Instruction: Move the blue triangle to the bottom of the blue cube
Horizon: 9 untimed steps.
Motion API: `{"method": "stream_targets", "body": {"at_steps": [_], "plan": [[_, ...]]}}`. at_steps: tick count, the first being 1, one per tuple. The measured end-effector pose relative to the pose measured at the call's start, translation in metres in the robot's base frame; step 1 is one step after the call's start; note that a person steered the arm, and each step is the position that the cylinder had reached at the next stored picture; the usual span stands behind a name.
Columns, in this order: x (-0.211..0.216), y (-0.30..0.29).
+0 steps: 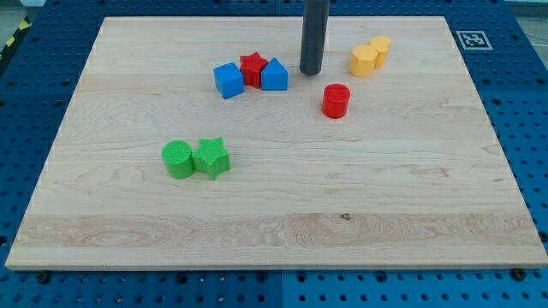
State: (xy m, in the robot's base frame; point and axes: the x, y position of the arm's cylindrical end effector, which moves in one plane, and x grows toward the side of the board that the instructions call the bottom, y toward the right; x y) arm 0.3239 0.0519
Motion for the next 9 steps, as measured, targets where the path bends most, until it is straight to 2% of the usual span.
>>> {"method": "stream_targets", "body": {"at_steps": [5, 6, 7, 9], "plan": [[0.024, -0.087], [0.026, -0.09], [0.026, -0.056], [0.043, -0.084]]}}
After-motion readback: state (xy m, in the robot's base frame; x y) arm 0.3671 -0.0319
